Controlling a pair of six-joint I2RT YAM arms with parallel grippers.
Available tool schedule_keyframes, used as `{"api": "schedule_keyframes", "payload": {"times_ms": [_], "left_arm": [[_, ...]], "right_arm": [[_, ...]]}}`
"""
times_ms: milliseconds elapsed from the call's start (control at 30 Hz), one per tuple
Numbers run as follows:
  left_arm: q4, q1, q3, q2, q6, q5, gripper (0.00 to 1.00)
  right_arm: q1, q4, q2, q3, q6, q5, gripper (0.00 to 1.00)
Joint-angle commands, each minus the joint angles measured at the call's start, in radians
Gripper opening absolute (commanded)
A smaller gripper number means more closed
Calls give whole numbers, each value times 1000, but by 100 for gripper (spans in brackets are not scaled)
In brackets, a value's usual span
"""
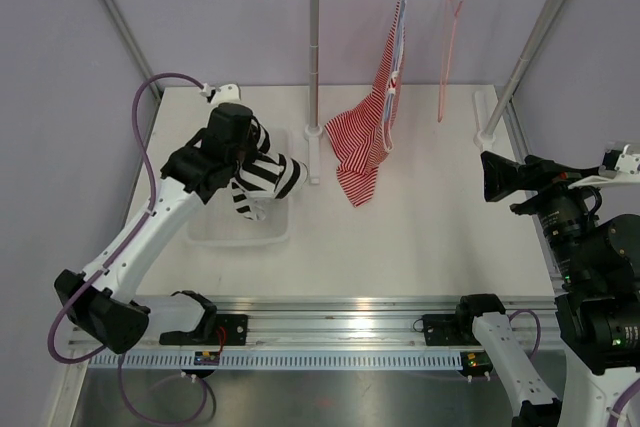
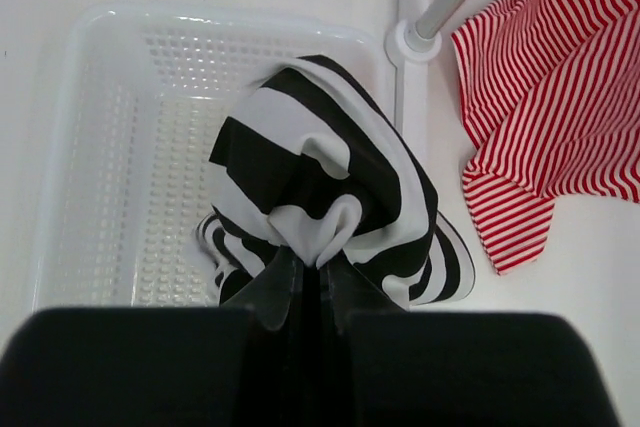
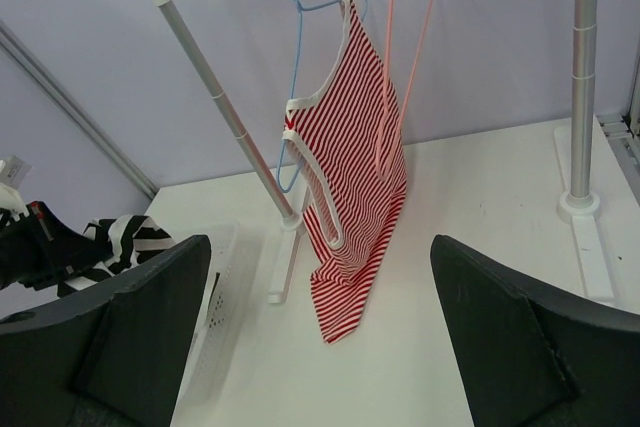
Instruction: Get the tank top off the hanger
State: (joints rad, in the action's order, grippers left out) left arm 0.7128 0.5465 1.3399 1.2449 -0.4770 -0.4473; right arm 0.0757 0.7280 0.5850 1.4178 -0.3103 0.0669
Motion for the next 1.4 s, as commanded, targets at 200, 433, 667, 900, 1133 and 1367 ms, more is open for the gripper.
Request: {"api": "schedule_keyframes", "payload": {"times_ms": [200,433,667,900,1133,1367], "left_arm": [[-79,-109,-105,18,-98,-44,0],[31,-111,-64,99,-98,-79,92],[134,-111,5,-5,-75,-87,99],[247,-102,57,-243,47,-54,99],[235,-102,-31,-415,245,-33,99],[61,-140,-240,-599,247,-59,99]], "right_arm": [[-4,-53,3,-17,2,47,100],[5,-26,39,18,11,126,100],[151,140,147,108,131,-117,99],[300,165,190,47,201,-357,99],[300,243,138,-8,188,-441,99],[300,306,-42,-94,177,-434,100]]}}
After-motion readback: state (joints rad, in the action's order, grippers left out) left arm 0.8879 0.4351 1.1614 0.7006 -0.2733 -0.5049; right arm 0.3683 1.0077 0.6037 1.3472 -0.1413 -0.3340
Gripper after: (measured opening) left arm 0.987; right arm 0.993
